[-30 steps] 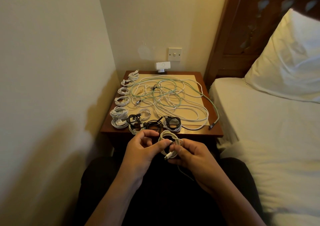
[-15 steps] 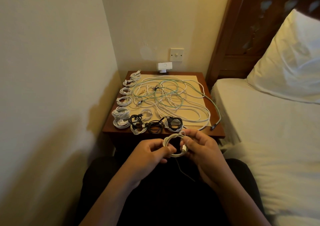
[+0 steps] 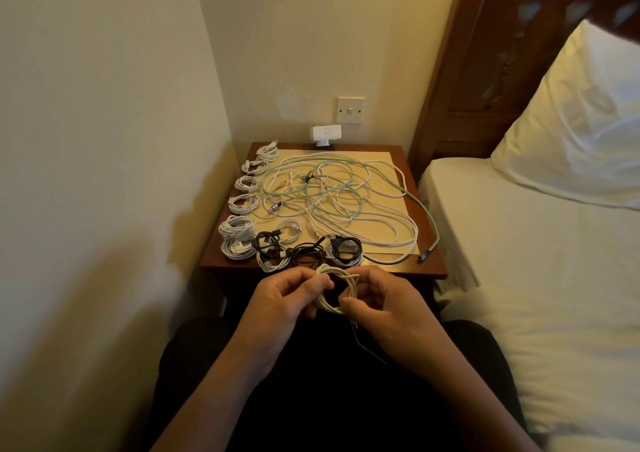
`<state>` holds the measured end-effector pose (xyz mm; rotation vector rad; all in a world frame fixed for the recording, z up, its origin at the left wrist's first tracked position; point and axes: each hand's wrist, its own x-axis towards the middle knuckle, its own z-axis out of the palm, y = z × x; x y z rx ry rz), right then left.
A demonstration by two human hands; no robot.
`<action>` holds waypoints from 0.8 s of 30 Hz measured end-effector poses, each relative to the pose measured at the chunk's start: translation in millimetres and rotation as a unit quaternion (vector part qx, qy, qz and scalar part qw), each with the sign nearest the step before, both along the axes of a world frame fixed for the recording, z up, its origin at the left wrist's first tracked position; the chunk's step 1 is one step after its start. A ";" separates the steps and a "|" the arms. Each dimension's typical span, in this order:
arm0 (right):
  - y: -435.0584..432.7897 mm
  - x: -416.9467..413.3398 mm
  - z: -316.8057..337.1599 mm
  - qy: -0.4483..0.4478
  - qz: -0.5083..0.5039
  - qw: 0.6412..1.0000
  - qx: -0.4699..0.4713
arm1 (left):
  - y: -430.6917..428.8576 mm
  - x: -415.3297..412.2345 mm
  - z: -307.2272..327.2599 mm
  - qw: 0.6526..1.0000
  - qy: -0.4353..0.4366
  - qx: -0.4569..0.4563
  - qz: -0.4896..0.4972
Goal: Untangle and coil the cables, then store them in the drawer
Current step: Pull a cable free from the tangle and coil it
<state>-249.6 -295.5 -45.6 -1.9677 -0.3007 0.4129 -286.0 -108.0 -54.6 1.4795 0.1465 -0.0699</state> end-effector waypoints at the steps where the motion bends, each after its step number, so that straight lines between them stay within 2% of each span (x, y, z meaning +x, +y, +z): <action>1: 0.4 -0.1 0.2 -0.021 -0.001 0.999 -0.030 | -0.2 0.1 -1.7 1.000 0.004 0.013 0.000; 3: 2.9 -0.2 0.3 -0.038 -0.007 0.998 -0.054 | -2.6 0.4 -3.2 0.999 0.009 0.032 0.006; 5: 4.9 1.5 -0.7 -0.003 -0.009 1.000 -0.018 | -3.5 1.6 -3.8 0.999 0.016 0.033 0.011; 7: 3.0 4.8 -1.4 0.039 -0.004 0.998 0.039 | -0.7 4.0 -3.9 0.999 0.036 -0.003 0.014; 9: -2.0 8.0 -0.8 0.045 0.006 0.997 0.059 | 3.9 5.7 -3.2 0.998 0.048 -0.026 0.012; 11: -5.8 10.4 -1.3 0.032 0.020 0.998 0.044 | 7.6 6.9 -3.6 0.999 0.044 0.018 -0.001; 14: -6.8 13.5 -5.4 0.014 0.009 1.000 0.026 | 12.9 9.7 -3.5 0.988 0.039 0.146 -0.040; 15: -6.4 14.4 -7.4 0.007 -0.001 1.000 0.030 | 15.3 11.2 -3.6 0.984 0.047 0.162 -0.053; 17: -5.5 16.1 -10.6 -0.003 -0.015 0.999 0.038 | 20.3 14.1 -4.0 0.987 0.081 0.110 -0.082; 21: -1.5 21.6 -14.6 -0.024 -0.012 0.999 0.034 | 29.0 17.5 -7.3 0.980 0.150 -0.066 -0.113; 23: 1.9 25.9 -18.3 -0.049 -0.021 0.998 0.014 | 29.0 20.7 -13.1 0.978 0.171 -0.064 -0.100; 24: 3.3 27.8 -20.2 -0.055 -0.028 0.998 0.008 | 27.9 22.9 -16.0 0.980 0.174 -0.030 -0.089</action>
